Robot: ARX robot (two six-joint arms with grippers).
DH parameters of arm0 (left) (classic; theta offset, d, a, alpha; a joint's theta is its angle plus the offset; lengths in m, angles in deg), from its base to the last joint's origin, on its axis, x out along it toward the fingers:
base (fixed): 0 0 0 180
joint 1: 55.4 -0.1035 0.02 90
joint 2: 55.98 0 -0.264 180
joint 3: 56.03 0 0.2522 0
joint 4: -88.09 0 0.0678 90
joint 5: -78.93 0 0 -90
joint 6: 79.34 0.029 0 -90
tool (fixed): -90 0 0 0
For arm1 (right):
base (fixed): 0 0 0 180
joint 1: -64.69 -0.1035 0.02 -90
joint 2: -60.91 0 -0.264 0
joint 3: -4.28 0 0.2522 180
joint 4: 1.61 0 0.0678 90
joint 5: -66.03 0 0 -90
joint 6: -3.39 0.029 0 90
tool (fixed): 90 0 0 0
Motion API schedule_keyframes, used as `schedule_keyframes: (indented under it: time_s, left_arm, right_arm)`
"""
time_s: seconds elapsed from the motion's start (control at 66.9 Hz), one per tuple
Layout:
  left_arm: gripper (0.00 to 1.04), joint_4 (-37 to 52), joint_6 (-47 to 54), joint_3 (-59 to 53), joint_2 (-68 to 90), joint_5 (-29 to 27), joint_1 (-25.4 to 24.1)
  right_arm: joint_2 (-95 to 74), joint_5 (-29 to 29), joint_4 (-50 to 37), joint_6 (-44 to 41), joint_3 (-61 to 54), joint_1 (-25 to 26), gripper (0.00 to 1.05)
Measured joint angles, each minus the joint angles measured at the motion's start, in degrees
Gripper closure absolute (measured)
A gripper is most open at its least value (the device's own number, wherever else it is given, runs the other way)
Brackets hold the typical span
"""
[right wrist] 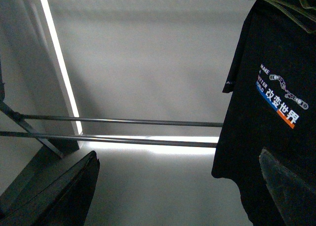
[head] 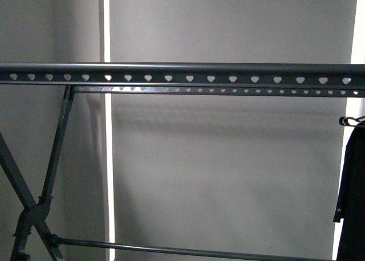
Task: Hang clothes on hanger
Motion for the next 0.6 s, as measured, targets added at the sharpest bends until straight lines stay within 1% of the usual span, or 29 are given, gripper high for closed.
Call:
schedule_keyframes:
  time_s: [0.463, 0.508, 0.523, 0.553, 0.598]
  left_arm:
    - [0.07, 0.0, 0.0, 0.0, 0.0, 0.0, 0.0]
    - [0.07, -3.7, -0.2, 1.0, 1.7, 6.0, -1.0]
    - [0.07, -4.1, -0.4, 1.2, 2.3, 6.3, -0.9]
    - [0.07, -3.8, -0.9, 1.8, 4.8, 5.9, -0.3]
    - [0.07, -1.7, -2.2, 3.2, 8.3, 2.7, 1.2]
  right_arm:
    - [0.0, 0.0, 0.0, 0.0, 0.0, 0.0, 0.07]
    - [0.0, 0.0, 0.0, 0.0, 0.0, 0.0, 0.07]
    - [0.0, 0.0, 0.0, 0.0, 0.0, 0.0, 0.07]
    - [0.0, 0.0, 0.0, 0.0, 0.0, 0.0, 0.07]
    - [0.0, 0.0, 0.0, 0.0, 0.0, 0.0, 0.07]
